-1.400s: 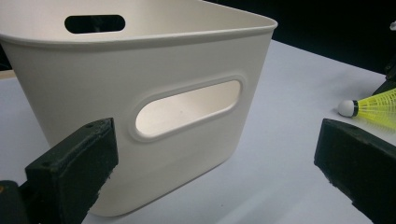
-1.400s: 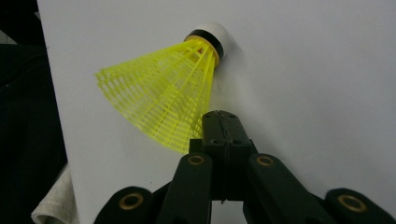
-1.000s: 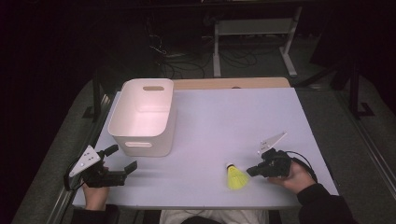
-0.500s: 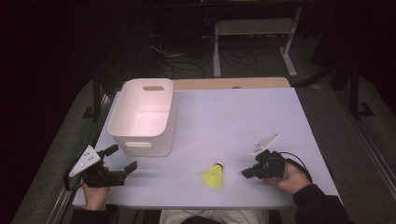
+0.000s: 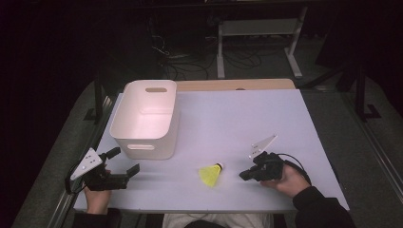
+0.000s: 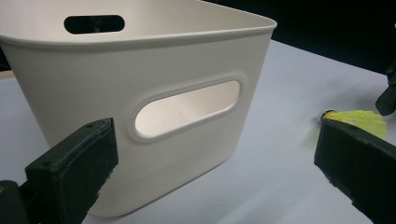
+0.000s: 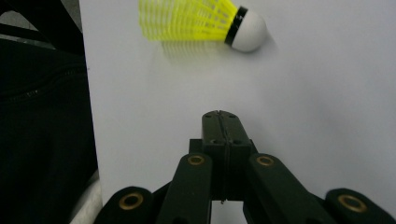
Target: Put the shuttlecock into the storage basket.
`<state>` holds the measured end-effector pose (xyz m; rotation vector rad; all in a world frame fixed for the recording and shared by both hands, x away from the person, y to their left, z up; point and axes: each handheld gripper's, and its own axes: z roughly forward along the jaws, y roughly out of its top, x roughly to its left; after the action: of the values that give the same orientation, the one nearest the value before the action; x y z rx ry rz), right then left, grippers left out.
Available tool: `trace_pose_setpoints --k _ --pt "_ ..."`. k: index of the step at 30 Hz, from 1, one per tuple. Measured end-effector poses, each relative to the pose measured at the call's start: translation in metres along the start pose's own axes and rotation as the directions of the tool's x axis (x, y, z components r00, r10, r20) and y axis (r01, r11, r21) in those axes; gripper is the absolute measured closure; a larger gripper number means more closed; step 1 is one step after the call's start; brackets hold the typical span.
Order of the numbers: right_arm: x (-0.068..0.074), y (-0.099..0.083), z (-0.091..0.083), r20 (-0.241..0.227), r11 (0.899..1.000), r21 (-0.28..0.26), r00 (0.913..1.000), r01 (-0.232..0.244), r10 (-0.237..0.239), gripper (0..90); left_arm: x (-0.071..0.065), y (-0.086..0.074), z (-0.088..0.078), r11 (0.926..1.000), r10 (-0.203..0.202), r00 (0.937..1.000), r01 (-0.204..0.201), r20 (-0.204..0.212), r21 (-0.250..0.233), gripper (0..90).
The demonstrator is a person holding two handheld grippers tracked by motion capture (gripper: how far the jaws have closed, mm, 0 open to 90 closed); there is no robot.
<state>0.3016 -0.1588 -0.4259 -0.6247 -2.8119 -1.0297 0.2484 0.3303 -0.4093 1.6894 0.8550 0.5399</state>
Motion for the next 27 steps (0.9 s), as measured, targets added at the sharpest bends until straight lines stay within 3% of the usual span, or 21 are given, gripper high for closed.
trace_pose_setpoints --k 10,27 --pt "0.01 0.022 0.019 -0.043 0.998 0.024 0.9975 0.057 -0.056 88.5 0.0 0.0 0.0 1.0 -0.001 1.0 0.001 0.002 -0.003 0.0" --pt "0.019 0.038 0.041 -0.083 0.992 0.057 0.9911 0.108 -0.103 88.5 0.0 0.0 0.0 1.0 0.0 1.0 0.0 0.004 -0.004 0.0"
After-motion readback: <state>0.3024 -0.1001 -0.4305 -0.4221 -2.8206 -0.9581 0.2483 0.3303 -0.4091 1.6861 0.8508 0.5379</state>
